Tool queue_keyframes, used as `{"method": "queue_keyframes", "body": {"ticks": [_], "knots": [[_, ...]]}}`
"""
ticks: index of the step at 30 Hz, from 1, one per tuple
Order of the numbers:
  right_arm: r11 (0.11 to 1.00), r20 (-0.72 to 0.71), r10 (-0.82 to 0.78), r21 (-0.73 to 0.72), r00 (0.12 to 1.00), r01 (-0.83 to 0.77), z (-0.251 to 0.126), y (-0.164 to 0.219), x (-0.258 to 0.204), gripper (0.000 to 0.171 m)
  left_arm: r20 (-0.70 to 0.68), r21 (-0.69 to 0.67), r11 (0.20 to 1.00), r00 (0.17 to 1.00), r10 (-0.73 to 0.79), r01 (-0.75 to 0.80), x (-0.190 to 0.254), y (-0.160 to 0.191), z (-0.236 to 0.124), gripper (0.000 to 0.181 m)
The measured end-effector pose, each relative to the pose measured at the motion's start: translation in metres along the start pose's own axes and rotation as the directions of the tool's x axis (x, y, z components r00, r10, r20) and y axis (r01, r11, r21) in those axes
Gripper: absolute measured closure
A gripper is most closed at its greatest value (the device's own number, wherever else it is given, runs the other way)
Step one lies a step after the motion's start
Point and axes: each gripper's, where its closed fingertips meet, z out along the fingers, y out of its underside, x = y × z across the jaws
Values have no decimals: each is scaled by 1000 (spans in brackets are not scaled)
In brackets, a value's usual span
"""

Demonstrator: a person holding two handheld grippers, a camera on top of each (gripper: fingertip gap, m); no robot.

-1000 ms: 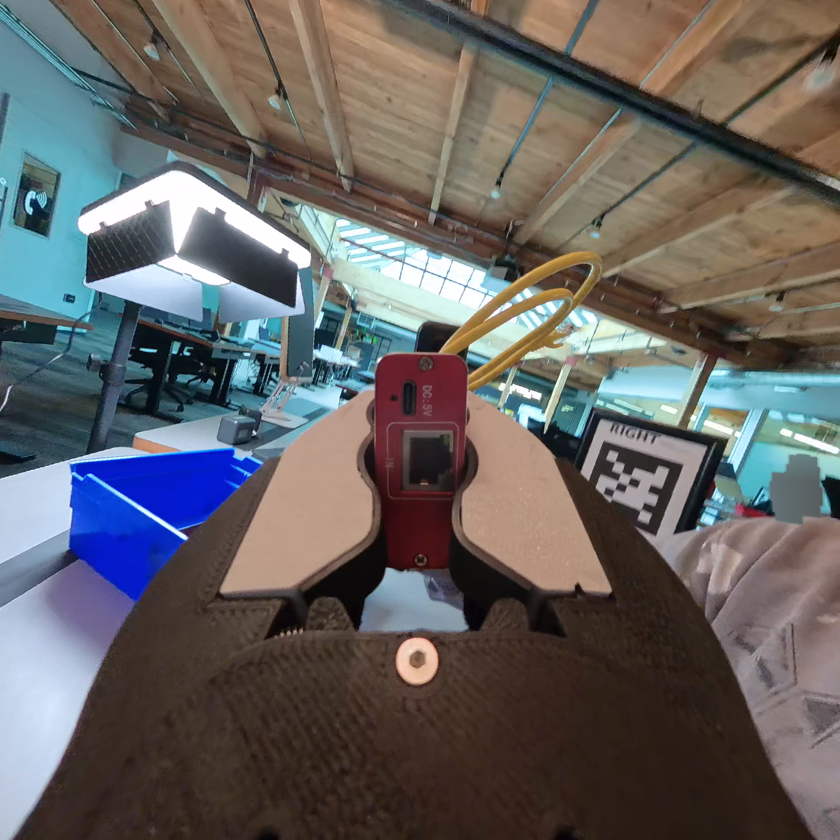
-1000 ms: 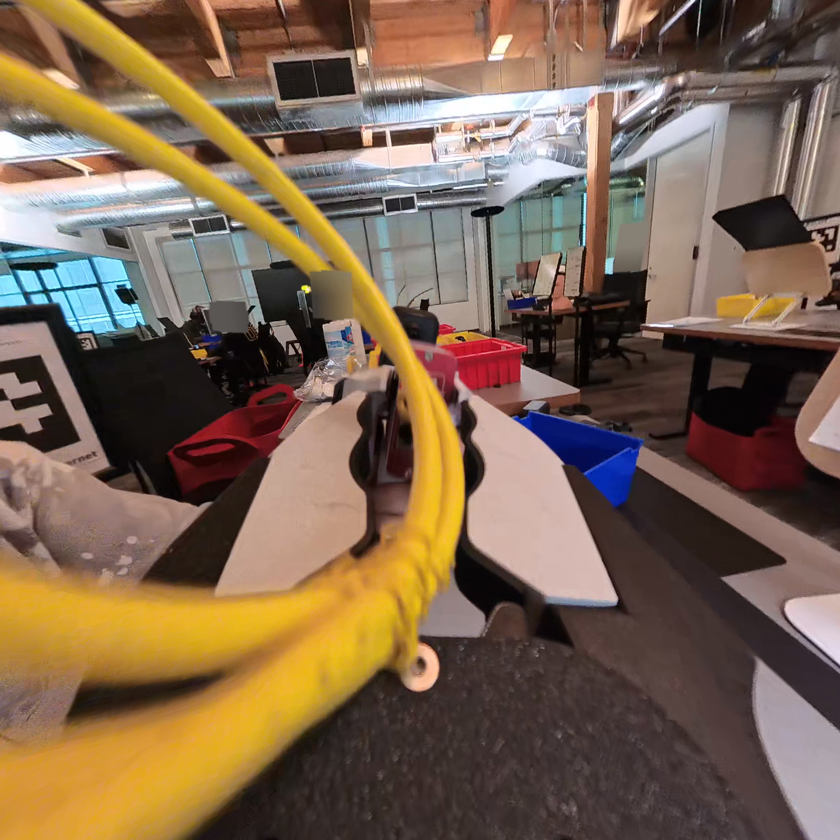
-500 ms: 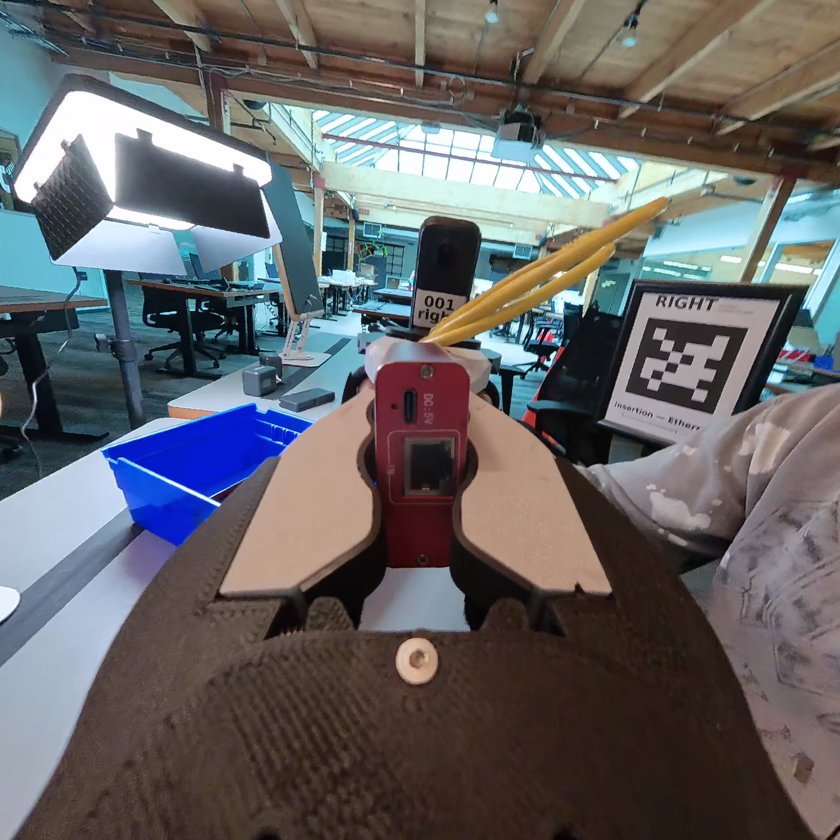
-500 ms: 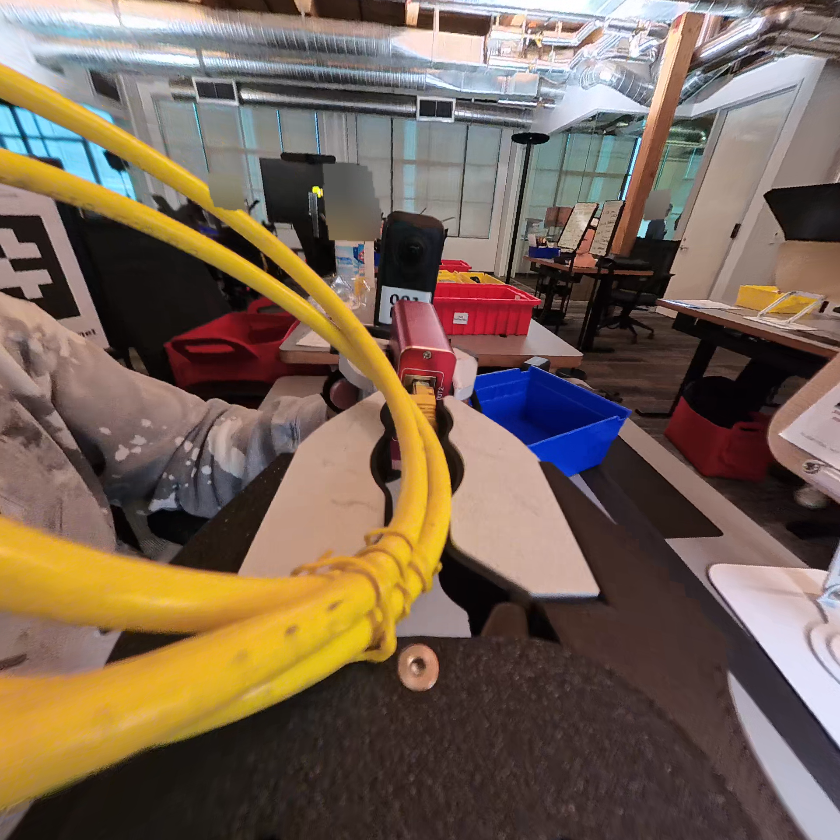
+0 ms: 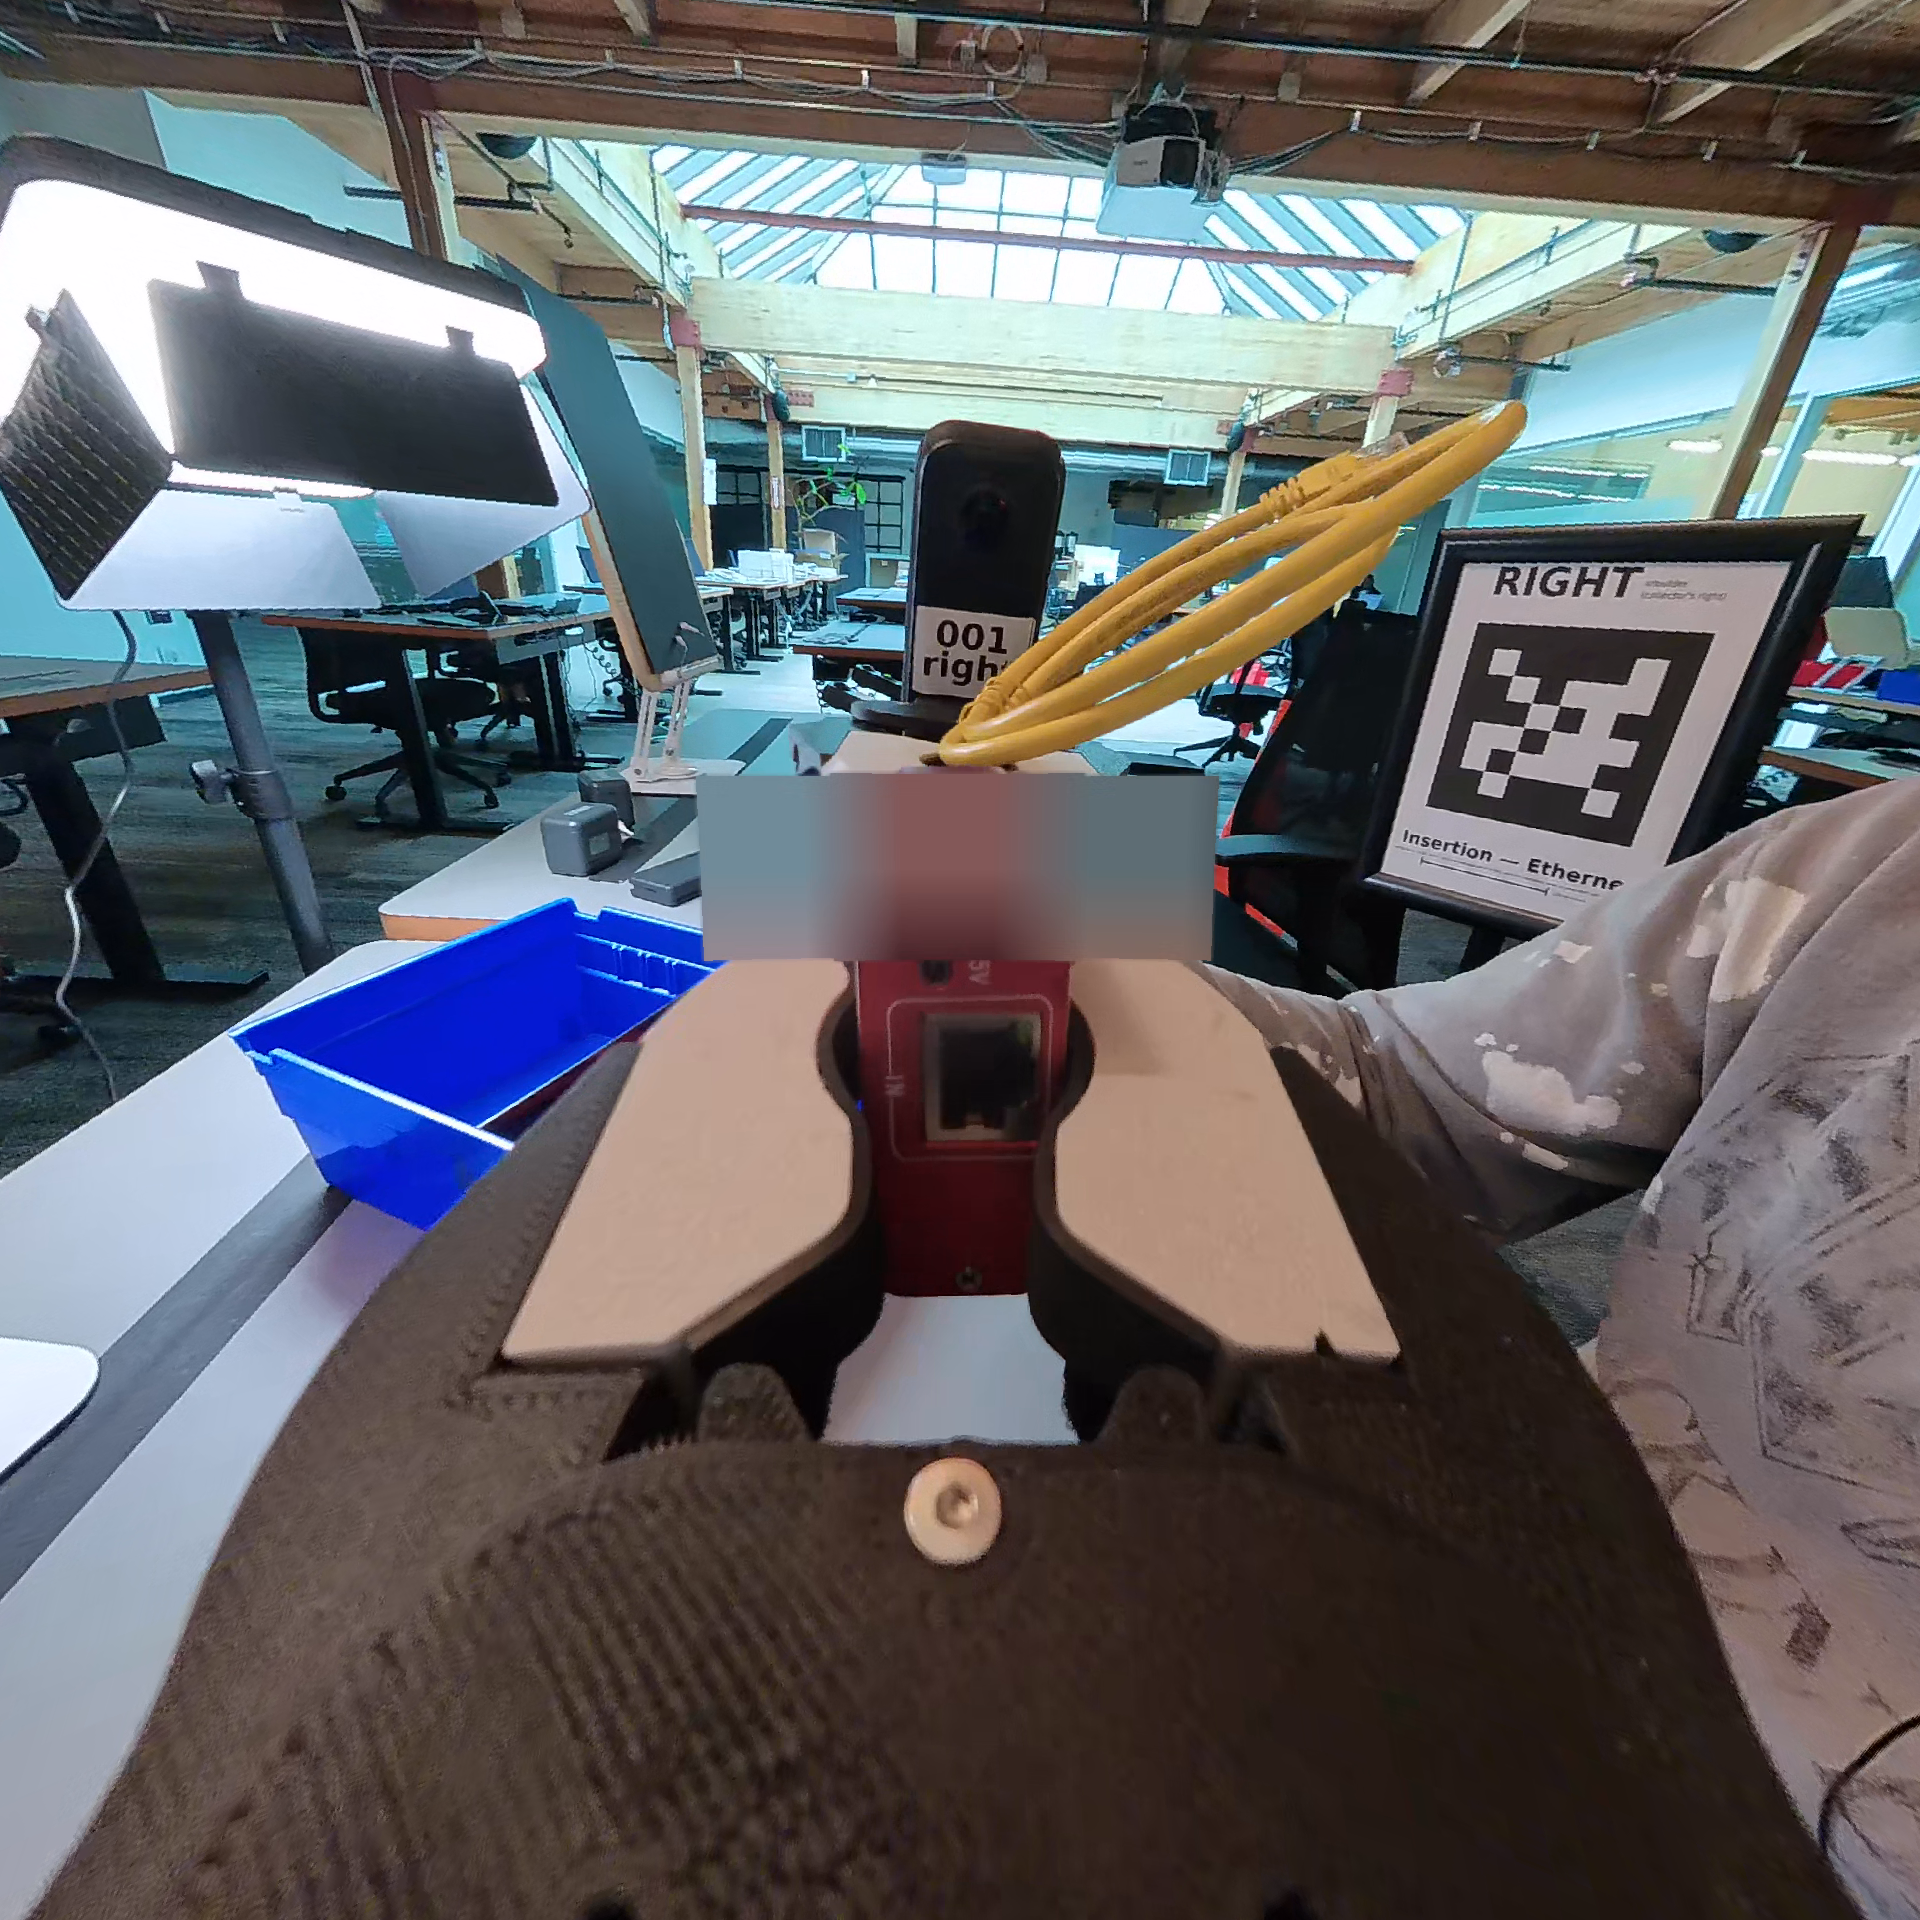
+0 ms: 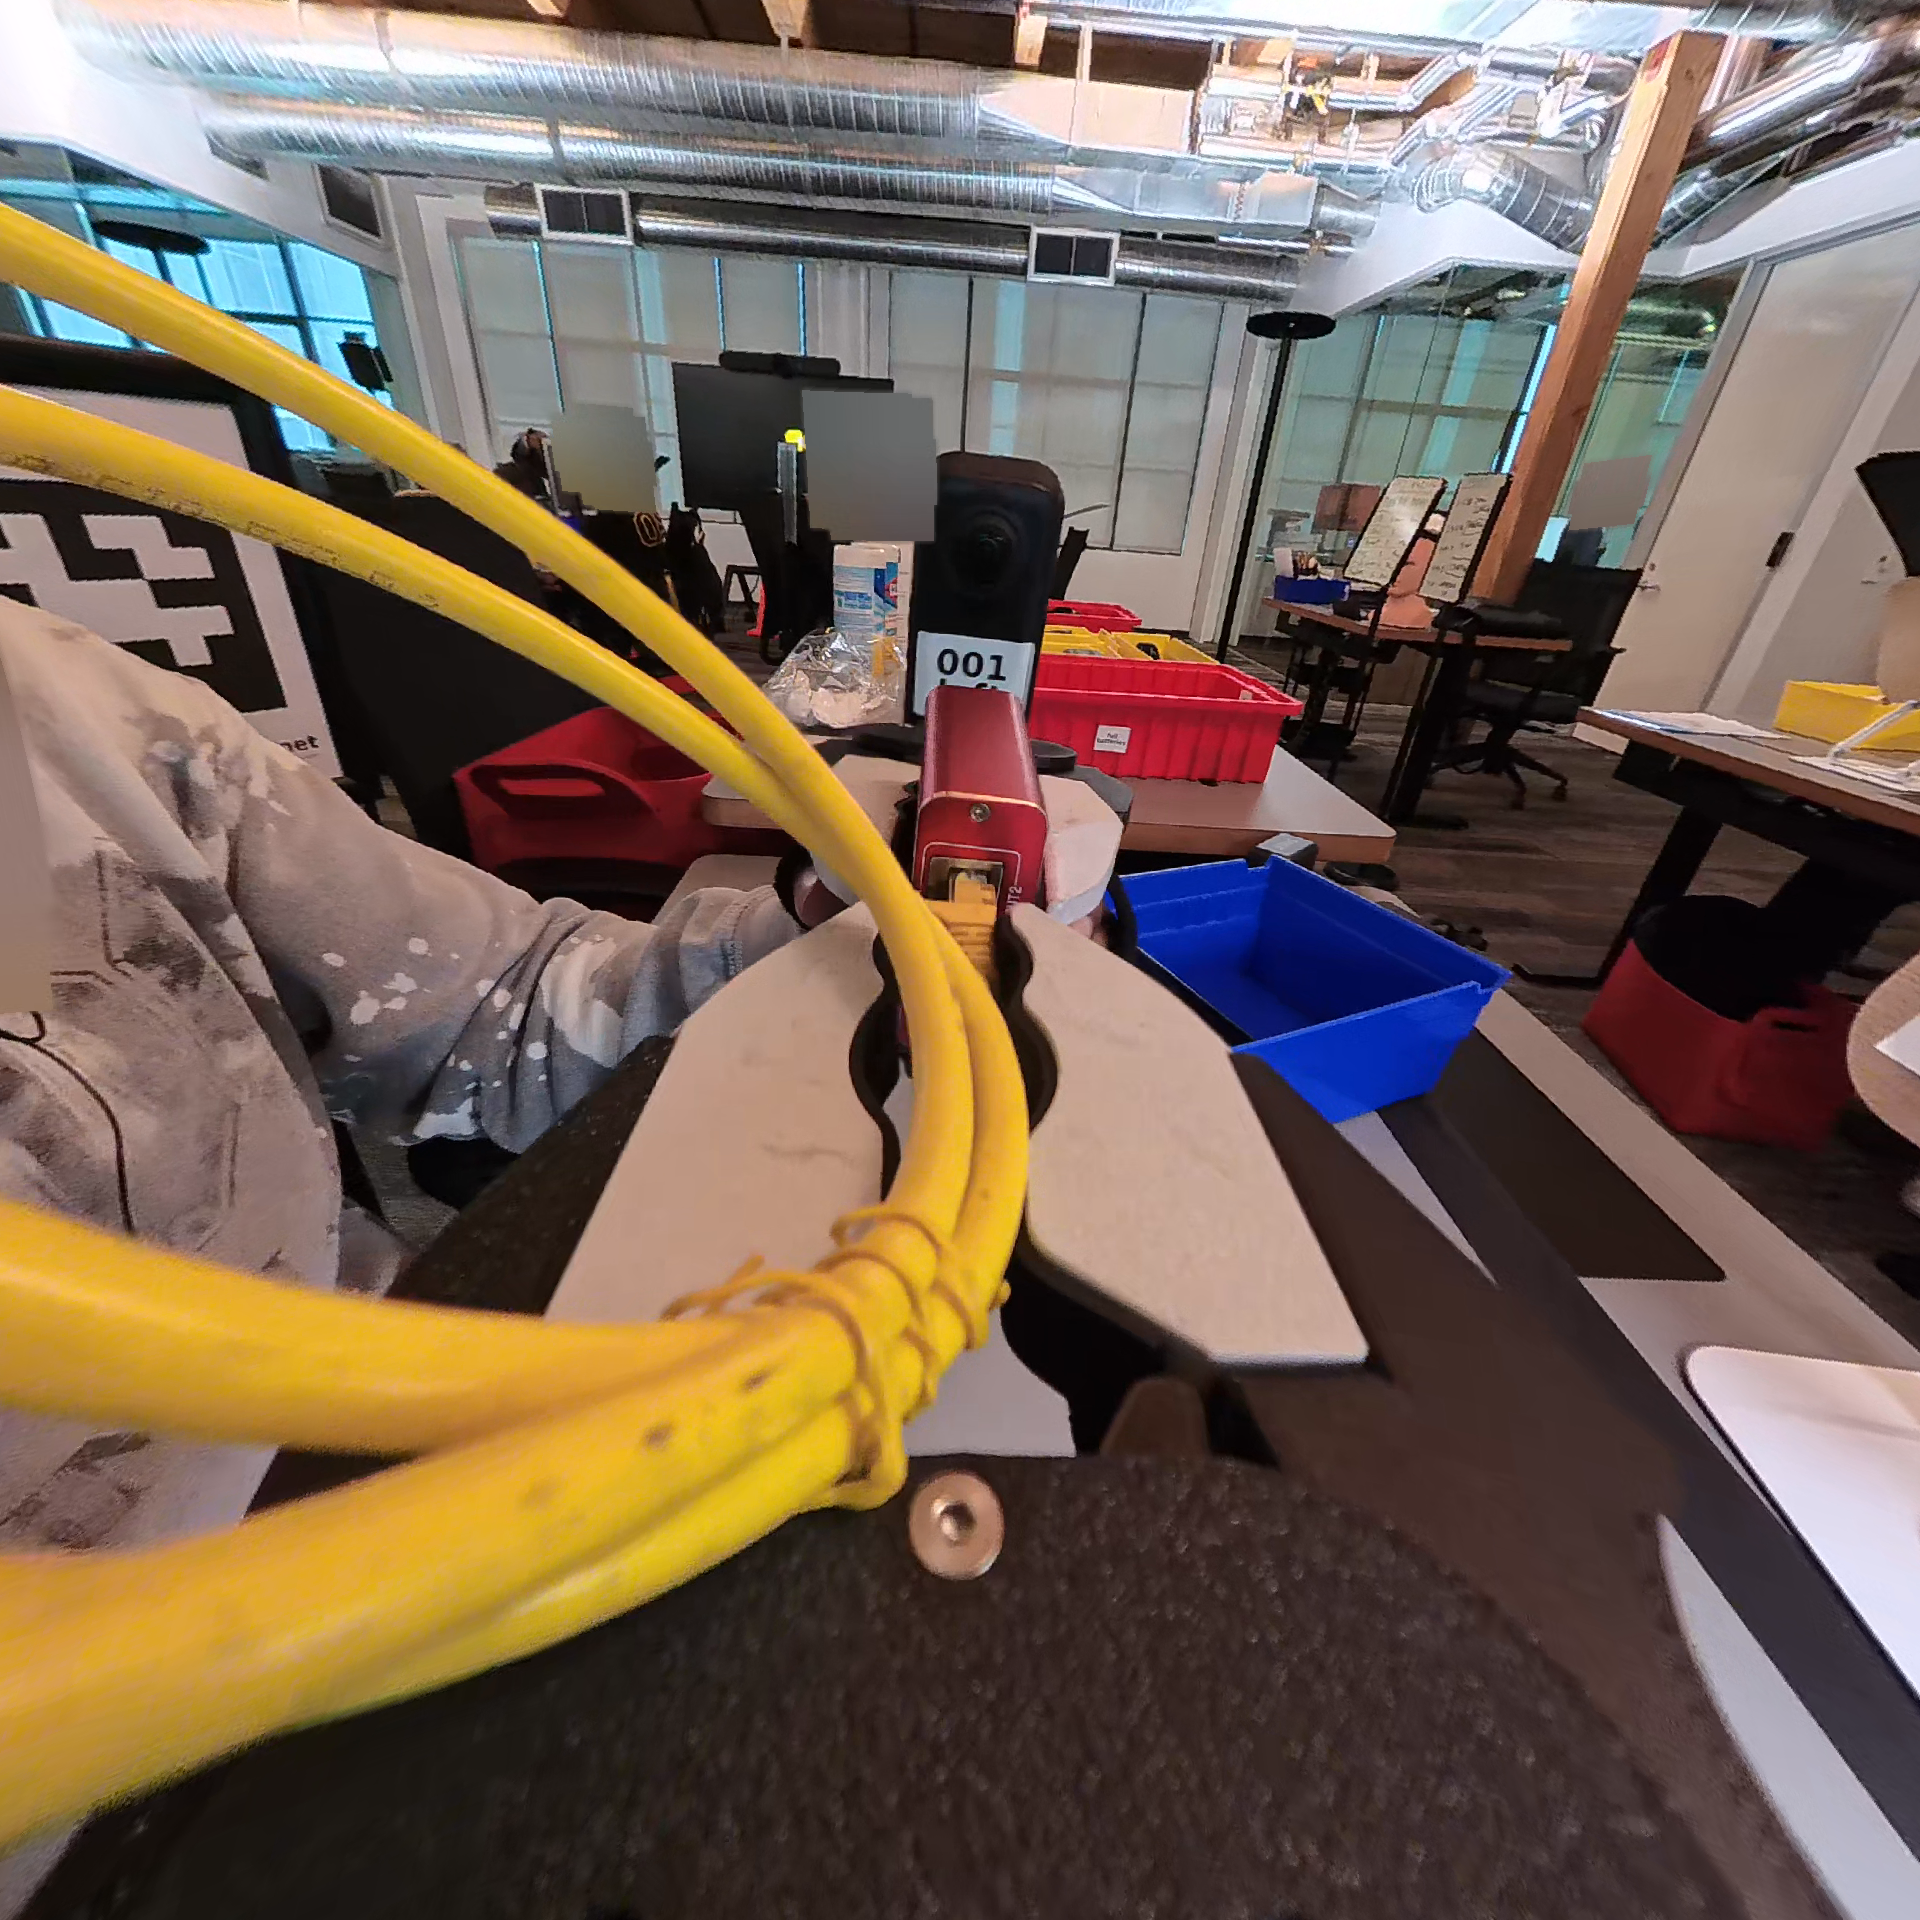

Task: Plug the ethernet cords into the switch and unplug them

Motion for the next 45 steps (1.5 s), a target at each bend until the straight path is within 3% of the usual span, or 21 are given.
{"method": "queue_keyframes", "body": {"ticks": [5, 10, 21, 25, 27, 29, 33, 36, 41, 45], "knots": [[1000, 9, -6, 7, 1000, 5, -1, -1, -1, 157, -3, -9, 1000, 1000, 4, -4, 1, 1, 0, 152], [1000, -124, 19, -10, 992, -20, 3, -3, 18, 157, 97, 15, 1000, 995, 10, -11, -13, -3, -3, 151], [1000, -178, -13, 1, 984, 13, 1, -7, 22, 156, 272, -12, 958, 921, 280, -287, -15, -11, -2, 151], [997, -188, 25, -73, 982, -39, -3, 5, 30, 157, 266, 16, 974, 940, 212, -224, -26, -5, -2, 150], [996, -360, 19, -72, 933, -48, -31, 9, 61, 159, 298, 186, 966, 947, 119, -179, -37, -21, -22, 151], [992, -379, 101, -28, 920, -121, -75, 8, 75, 159, 272, 374, 921, 962, 6, -111, -43, -57, -69, 151], [968, -460, 103, -159, 882, -196, -94, 22, 85, 159, 340, 223, 969, 940, 26, -108, -54, -55, -84, 152], [874, -551, 119, -337, 826, -351, -125, 60, 102, 158, 298, 226, 973, 954, -24, -46, -54, -51, -78, 152], [576, -642, 238, -511, 729, -638, -203, 126, 91, 158, 240, 269, 963, 968, -76, 9, -49, -60, -85, 152], [318, -687, 308, -578, 658, -752, -254, 152, 60, 160, 233, 294, 956, 969, -83, 11, -48, -66, -91, 152]]}}
